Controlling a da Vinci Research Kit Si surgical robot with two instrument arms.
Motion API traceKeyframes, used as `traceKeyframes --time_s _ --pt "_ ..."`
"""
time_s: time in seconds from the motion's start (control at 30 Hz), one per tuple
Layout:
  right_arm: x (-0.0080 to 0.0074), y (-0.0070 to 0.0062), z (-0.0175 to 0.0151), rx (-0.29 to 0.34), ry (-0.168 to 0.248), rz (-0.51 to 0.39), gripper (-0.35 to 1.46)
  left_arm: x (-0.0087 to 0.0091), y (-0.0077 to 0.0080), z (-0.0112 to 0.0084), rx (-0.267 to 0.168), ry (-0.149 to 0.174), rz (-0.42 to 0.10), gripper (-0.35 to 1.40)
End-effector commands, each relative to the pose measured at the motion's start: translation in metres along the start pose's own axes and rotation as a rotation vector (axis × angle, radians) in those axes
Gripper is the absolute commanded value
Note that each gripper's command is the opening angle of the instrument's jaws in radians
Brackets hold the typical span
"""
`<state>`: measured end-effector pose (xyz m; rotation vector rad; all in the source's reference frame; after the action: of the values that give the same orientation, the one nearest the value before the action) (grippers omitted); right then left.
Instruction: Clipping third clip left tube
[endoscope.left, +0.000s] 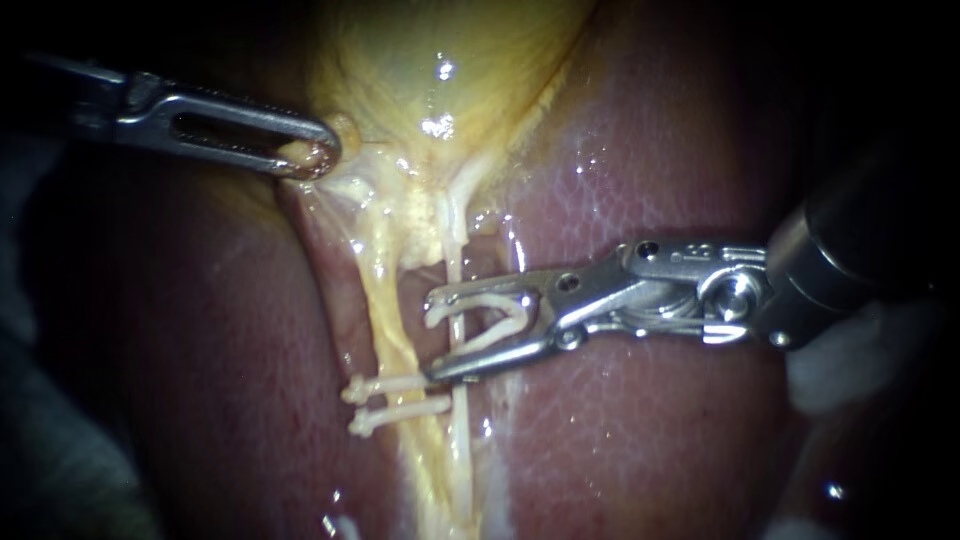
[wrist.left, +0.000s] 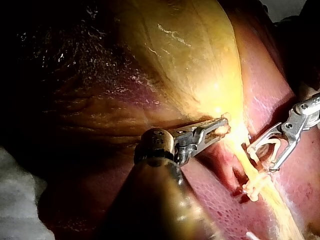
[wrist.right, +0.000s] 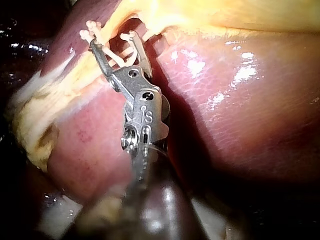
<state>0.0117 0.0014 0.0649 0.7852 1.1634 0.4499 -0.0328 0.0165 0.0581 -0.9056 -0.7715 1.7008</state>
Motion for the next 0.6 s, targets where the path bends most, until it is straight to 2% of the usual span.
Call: traceKeyframes --time_s 0.03,0.37,0.6 --pt "0.0 0.0002 0.0 0.001 -0.001 0.001 0.43 0.0 0.0 0.0 0.0 0.0 0.0 -0.35" --pt "-0.001 0.0017 0.0006 0.005 -0.006 0.008 0.44 0.0 0.0 0.0 0.0 0.0 0.0 -0.35" --pt "-0.0009 0.0019 0.0013 0.015 -0.003 0.018 0.44 0.0 0.0 0.0 0.0 0.0 0.0 -0.35"
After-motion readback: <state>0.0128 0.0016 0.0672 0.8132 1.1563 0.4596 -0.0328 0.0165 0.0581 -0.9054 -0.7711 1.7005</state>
